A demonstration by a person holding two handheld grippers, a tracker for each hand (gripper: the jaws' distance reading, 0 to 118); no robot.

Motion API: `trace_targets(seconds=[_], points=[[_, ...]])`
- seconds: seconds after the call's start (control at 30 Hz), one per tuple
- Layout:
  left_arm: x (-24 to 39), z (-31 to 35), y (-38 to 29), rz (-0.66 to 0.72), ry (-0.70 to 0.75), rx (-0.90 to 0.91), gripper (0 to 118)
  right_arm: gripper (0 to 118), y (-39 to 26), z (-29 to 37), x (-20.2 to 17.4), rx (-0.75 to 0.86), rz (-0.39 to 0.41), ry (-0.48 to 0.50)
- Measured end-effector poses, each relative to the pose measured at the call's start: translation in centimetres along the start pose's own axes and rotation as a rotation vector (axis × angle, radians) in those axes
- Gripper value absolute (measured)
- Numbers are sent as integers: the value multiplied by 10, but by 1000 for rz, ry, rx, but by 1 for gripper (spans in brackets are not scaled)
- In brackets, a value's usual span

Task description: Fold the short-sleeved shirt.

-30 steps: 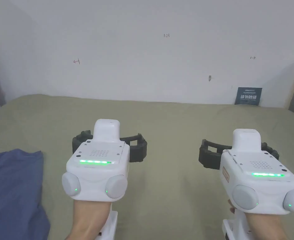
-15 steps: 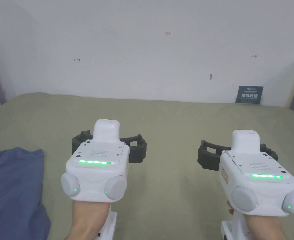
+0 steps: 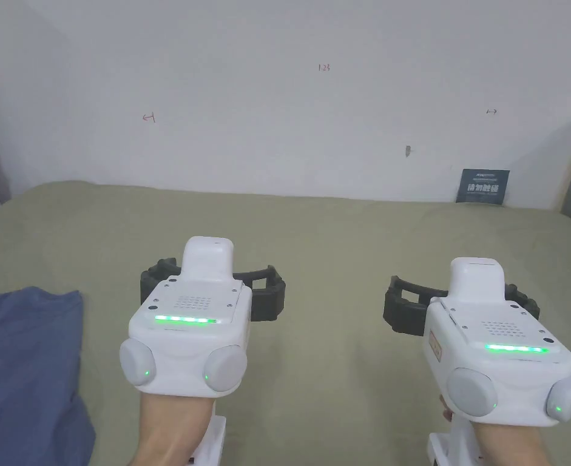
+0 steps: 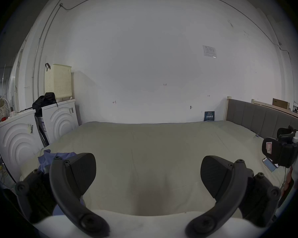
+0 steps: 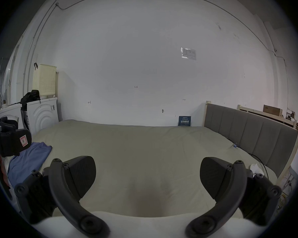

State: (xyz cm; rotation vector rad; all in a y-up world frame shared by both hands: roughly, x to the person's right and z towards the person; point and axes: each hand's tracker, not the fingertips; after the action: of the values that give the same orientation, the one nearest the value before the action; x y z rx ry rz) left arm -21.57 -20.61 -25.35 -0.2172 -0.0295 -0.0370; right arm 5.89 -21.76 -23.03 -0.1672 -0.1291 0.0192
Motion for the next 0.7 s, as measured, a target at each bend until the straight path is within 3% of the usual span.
trace_targets(seconds=[0.7], points=[[-1, 0, -3, 4, 6, -9, 118, 118, -5, 0, 0, -12, -4, 2]])
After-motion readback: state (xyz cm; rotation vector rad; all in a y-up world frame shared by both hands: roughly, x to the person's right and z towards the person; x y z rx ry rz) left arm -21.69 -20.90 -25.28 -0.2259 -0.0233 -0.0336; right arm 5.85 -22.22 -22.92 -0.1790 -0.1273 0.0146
